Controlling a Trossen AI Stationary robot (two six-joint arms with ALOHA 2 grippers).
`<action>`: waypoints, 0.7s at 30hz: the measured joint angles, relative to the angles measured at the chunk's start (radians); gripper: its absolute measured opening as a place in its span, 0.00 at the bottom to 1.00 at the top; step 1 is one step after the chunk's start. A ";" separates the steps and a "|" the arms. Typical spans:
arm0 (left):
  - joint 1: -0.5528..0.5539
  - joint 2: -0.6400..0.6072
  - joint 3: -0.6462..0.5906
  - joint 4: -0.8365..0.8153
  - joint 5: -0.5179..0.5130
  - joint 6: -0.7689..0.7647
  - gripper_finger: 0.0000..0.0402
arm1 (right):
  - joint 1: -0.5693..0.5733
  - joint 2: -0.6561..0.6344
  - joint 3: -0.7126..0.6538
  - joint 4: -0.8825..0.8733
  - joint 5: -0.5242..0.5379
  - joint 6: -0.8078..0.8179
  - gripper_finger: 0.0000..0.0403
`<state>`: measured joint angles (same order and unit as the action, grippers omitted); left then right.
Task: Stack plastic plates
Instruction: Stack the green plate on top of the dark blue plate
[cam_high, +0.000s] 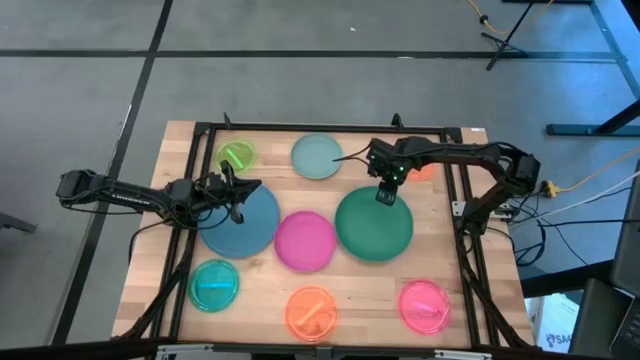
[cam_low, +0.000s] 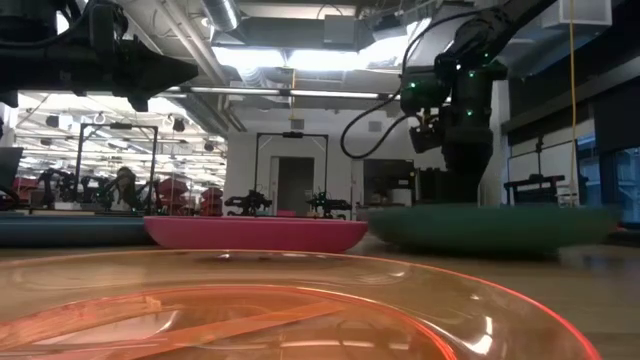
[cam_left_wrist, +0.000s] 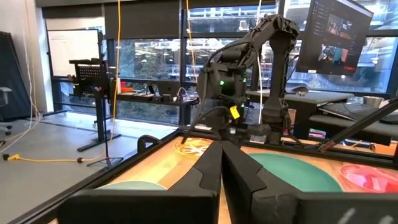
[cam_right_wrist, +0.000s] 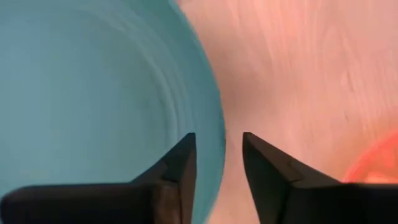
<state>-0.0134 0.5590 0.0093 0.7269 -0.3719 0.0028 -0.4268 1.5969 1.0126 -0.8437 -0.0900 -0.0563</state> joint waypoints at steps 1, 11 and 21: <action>0.000 0.000 0.000 0.000 0.002 0.000 0.01 | -0.001 0.000 -0.010 0.015 0.000 -0.005 0.32; 0.000 0.000 0.000 0.000 0.040 -0.008 0.01 | -0.006 0.010 -0.091 0.169 0.036 -0.056 0.36; 0.000 0.000 0.000 0.000 0.049 -0.021 0.01 | -0.014 0.013 -0.107 0.200 -0.054 -0.056 0.24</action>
<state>-0.0132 0.5587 0.0093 0.7265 -0.3229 -0.0179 -0.4412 1.6100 0.9054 -0.6438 -0.1443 -0.1119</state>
